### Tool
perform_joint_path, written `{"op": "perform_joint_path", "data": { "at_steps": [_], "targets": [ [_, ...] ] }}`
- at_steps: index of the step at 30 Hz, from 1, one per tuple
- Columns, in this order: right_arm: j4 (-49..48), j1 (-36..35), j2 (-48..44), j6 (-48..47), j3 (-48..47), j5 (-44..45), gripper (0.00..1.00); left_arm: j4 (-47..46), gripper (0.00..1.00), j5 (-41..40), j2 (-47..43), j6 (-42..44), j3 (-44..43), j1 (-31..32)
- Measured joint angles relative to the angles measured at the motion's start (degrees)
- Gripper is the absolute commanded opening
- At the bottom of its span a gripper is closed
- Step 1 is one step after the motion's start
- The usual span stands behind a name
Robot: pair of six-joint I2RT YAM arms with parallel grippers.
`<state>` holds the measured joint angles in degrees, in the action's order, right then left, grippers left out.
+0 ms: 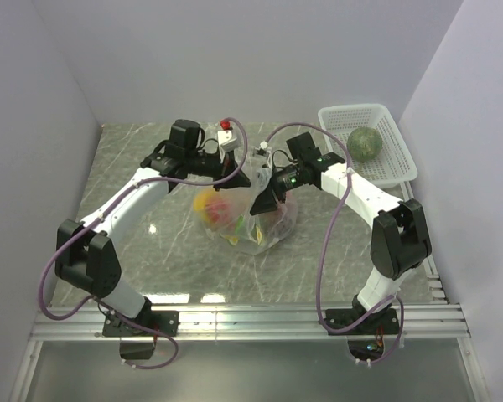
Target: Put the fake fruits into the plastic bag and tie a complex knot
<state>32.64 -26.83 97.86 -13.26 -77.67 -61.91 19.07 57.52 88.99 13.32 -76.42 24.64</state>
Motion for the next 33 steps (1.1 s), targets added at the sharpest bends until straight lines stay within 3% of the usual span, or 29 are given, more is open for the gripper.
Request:
{"op": "perform_joint_path", "data": {
  "at_steps": [4,6,9,10,12,13,14,17,18,21,24,28,33],
  "targets": [
    [-0.90,-0.04,0.00,1.40,0.00,-0.07,0.61,-0.70,0.00,-0.26,0.00,-0.83,0.00,0.55],
    [-1.86,-0.04,0.00,2.34,-0.02,-0.15,0.54,-0.66,0.01,-0.39,0.00,-0.79,0.00,1.42],
    [-2.54,-0.04,0.00,3.17,-0.17,-0.74,0.35,-0.15,0.01,-0.44,0.00,-0.63,0.00,3.06],
    [-2.25,-0.02,0.02,3.34,-0.31,-1.01,0.25,0.07,0.00,-0.68,0.00,-0.48,0.00,3.37],
    [-2.38,-0.04,0.00,3.54,-0.44,-1.44,0.16,0.63,0.01,-0.90,0.00,-0.31,0.00,3.28],
    [-2.47,-0.04,0.00,3.69,-0.44,-1.53,0.06,1.16,0.02,-0.92,0.00,-0.26,0.00,3.21],
    [-2.60,-0.04,0.00,3.52,-0.44,-1.66,0.02,1.62,0.05,-0.94,0.00,-0.20,0.00,3.21],
    [-2.60,-0.04,0.00,3.34,-0.44,-2.08,0.00,2.56,0.20,-1.05,-0.02,0.66,-0.11,3.15],
    [-2.62,-0.02,0.00,3.10,-0.44,-2.21,0.00,2.97,0.31,-1.01,-0.13,0.79,-0.17,2.95],
    [-2.49,-0.02,0.00,1.60,-0.44,-2.84,0.00,4.48,0.51,0.28,-0.87,0.00,-0.81,0.66],
    [-1.44,0.15,0.00,-0.90,-0.48,-3.93,0.00,5.75,0.62,1.70,-2.36,-1.68,-2.78,-4.68],
    [3.76,0.24,0.24,-6.80,-2.69,-5.01,0.00,5.07,0.67,1.29,-5.05,-2.84,-5.42,-11.23],
    [10.34,0.22,1.99,-15.04,-7.17,-5.64,0.00,5.70,0.81,1.60,-4.22,-3.58,-8.15,-11.41]
  ]
}}
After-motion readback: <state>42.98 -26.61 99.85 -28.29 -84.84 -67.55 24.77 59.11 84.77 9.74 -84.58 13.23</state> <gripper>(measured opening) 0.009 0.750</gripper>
